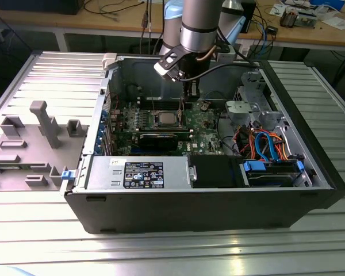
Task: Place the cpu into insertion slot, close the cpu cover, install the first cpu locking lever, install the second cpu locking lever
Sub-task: 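Close the cpu cover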
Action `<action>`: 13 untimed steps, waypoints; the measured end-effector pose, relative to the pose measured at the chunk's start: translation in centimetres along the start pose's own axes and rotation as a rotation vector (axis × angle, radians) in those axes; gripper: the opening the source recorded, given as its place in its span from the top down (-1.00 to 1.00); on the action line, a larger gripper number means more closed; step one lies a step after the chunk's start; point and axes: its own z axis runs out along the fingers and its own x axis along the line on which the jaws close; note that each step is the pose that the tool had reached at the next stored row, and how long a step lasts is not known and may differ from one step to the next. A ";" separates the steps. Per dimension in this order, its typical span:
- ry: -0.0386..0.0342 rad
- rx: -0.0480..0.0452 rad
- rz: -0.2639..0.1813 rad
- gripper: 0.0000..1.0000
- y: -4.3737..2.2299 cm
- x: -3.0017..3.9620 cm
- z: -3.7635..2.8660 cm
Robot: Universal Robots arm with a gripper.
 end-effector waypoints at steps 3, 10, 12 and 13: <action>0.0000 0.0000 -0.001 0.79 -0.32 0.00 0.00; 0.0000 0.0000 -0.001 0.79 -0.43 0.00 0.00; 0.0000 0.0000 -0.001 0.79 -0.44 0.00 0.00; 0.0000 0.0000 -0.001 0.79 -0.44 0.00 0.00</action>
